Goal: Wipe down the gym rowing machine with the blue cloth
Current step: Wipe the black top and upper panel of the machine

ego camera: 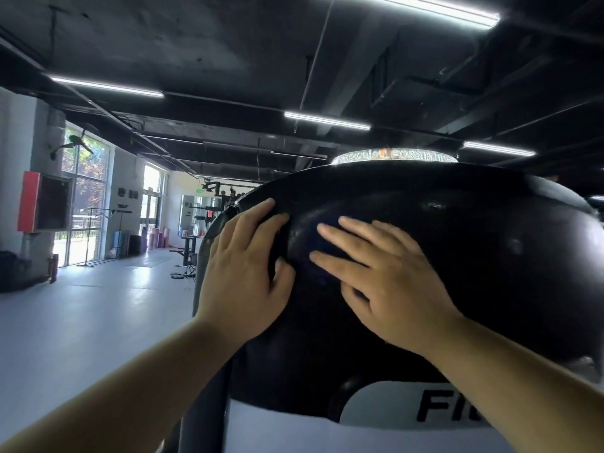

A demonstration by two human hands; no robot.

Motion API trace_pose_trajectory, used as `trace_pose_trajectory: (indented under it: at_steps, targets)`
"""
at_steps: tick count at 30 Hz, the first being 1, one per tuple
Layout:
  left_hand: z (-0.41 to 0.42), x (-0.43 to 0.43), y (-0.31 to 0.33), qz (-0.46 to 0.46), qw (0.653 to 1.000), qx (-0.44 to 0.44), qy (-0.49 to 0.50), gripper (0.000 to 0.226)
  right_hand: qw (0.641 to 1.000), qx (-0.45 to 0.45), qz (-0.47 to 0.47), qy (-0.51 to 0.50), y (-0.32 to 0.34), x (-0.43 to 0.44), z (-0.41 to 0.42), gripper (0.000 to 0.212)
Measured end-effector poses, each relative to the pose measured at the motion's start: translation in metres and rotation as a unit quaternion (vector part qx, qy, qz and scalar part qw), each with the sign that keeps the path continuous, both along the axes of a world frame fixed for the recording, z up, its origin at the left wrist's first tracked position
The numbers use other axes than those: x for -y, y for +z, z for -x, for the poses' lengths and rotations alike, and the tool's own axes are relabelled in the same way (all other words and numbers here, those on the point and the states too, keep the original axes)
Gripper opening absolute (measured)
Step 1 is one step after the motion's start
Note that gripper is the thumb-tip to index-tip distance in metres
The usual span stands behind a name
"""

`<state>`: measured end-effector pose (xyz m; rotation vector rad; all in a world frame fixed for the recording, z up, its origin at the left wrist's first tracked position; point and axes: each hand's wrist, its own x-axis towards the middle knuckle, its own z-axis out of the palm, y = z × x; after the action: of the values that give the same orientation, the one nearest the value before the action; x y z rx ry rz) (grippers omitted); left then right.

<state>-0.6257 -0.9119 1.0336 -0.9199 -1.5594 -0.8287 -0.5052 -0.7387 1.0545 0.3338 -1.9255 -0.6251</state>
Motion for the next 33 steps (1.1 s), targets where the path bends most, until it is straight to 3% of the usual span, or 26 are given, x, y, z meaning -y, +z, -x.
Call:
trace_pose_trajectory:
  at_steps: [2,3,6,7,10,12,14,16,18,19,20,22,24,26,28,29,30,33]
  targets:
    - [-0.005,-0.005,0.001,0.005,1.0,-0.008,0.007,0.055,0.998,-0.048,0.028,-0.007,0.009,-0.032,-0.017,0.042]
    - [-0.008,-0.008,0.002,0.009,1.0,-0.009,0.004,0.055,0.99,-0.099,0.099,-0.011,0.021,-0.045,-0.023,0.043]
    - [-0.019,-0.022,0.008,0.034,0.999,-0.021,-0.013,0.056,0.912,-0.208,0.354,0.001,0.052,-0.056,-0.027,0.05]
    - [-0.022,-0.027,0.011,0.039,0.999,-0.029,-0.016,0.056,0.912,-0.205,0.356,0.004,0.046,-0.048,-0.023,0.051]
    - [-0.033,-0.042,0.025,0.051,0.997,-0.057,-0.026,0.055,0.979,-0.1,0.18,-0.001,-0.002,-0.039,-0.018,0.045]
    - [-0.041,-0.051,0.034,0.06,0.995,-0.07,-0.024,0.056,0.991,-0.069,0.111,-0.01,-0.019,-0.061,-0.031,0.042]
    - [-0.047,-0.06,0.04,0.076,0.994,-0.081,-0.016,0.057,0.976,-0.113,0.185,-0.006,-0.013,-0.092,-0.045,0.042]
    - [-0.05,-0.068,0.045,0.092,0.991,-0.092,-0.002,0.058,0.918,-0.197,0.343,0.031,0.009,-0.109,-0.052,0.041]
    - [-0.051,-0.073,0.05,0.099,0.989,-0.105,0.018,0.058,0.864,-0.246,0.438,0.028,0.032,-0.1,-0.044,0.041]
    - [-0.05,-0.075,0.053,0.098,0.989,-0.111,0.027,0.057,0.867,-0.241,0.435,0.024,0.038,-0.087,-0.038,0.041]
    - [-0.048,-0.075,0.054,0.096,0.988,-0.115,0.035,0.057,0.892,-0.218,0.395,0.023,0.039,-0.076,-0.032,0.04]
    - [-0.045,-0.073,0.056,0.095,0.987,-0.121,0.043,0.057,0.962,-0.124,0.241,0.028,0.03,-0.066,-0.028,0.041]
    - [-0.041,-0.073,0.055,0.097,0.985,-0.132,0.049,0.057,0.988,-0.058,0.139,0.02,0.026,-0.084,-0.04,0.041]
    - [-0.038,-0.074,0.053,0.095,0.984,-0.141,0.055,0.057,0.968,-0.11,0.222,0.026,0.034,-0.11,-0.053,0.038]
    - [-0.037,-0.076,0.052,0.092,0.984,-0.145,0.056,0.056,0.899,-0.216,0.376,0.055,0.049,-0.118,-0.056,0.032]
    - [-0.037,-0.077,0.052,0.093,0.983,-0.146,0.056,0.056,0.879,-0.241,0.408,0.045,0.057,-0.111,-0.049,0.031]
    - [-0.036,-0.077,0.052,0.094,0.983,-0.146,0.055,0.056,0.883,-0.242,0.402,0.032,0.061,-0.095,-0.04,0.033]
    - [-0.034,-0.076,0.051,0.095,0.983,-0.147,0.048,0.057,0.961,-0.142,0.237,0.022,0.048,-0.063,-0.025,0.044]
